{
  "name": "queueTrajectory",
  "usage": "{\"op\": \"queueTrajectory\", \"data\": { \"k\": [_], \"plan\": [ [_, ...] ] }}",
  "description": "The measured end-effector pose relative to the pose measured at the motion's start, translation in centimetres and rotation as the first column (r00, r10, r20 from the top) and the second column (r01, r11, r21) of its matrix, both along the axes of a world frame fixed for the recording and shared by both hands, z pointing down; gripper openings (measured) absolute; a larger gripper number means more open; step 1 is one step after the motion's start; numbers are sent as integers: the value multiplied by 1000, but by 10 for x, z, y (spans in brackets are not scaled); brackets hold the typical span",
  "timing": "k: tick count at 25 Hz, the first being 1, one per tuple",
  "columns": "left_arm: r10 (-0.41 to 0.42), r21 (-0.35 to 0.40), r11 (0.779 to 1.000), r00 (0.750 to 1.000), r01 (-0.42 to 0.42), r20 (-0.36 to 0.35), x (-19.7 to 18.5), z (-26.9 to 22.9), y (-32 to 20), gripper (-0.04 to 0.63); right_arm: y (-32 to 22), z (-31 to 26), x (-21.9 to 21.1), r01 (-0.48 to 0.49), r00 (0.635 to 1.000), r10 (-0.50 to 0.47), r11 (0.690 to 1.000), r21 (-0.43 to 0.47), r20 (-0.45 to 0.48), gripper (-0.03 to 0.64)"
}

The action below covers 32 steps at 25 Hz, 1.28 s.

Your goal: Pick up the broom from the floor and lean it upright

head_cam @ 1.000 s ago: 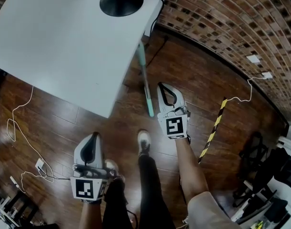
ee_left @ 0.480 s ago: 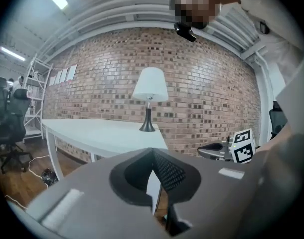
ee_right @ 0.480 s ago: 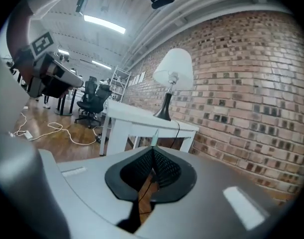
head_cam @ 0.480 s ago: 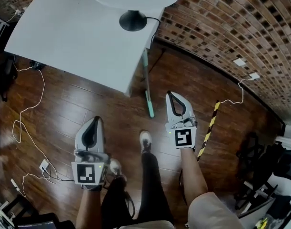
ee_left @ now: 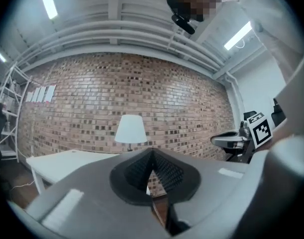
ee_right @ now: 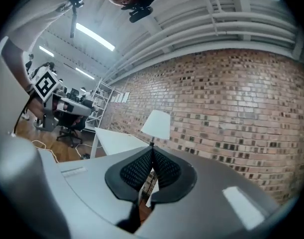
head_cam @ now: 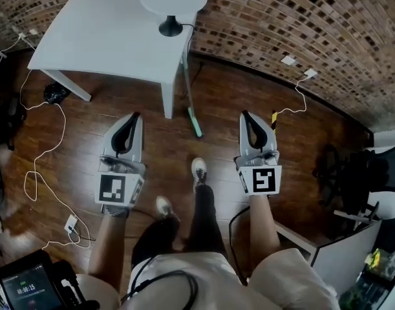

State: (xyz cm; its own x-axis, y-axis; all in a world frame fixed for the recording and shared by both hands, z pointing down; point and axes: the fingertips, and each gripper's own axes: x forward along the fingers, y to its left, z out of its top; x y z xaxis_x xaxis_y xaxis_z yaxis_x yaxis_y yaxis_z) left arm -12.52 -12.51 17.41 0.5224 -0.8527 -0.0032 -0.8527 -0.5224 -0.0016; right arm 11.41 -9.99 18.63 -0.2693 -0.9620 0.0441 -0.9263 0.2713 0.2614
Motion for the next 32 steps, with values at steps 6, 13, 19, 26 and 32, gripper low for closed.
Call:
{"op": "queueTrajectory", "data": {
  "k": [6,13,19,26,32],
  "plan": [
    [37,68,997,999,-36,-18,-18,-68,53,2,74,-77,-4,-49,999,49,998,45,-9,12],
    [54,119,991,998,-53,-6,-8,-126,103,2,126,-150,-4,-54,997,46,991,120,68,12],
    [-4,156,988,1000,5,-6,0,-151,134,2,158,-181,6,-64,990,45,988,139,137,12],
    [-41,129,991,999,43,-15,-2,-139,157,2,184,-171,17,-105,985,87,987,119,150,12],
    [-13,116,993,1000,14,-7,-7,-136,159,2,194,-171,18,-129,984,112,984,123,136,12]
  ]
}}
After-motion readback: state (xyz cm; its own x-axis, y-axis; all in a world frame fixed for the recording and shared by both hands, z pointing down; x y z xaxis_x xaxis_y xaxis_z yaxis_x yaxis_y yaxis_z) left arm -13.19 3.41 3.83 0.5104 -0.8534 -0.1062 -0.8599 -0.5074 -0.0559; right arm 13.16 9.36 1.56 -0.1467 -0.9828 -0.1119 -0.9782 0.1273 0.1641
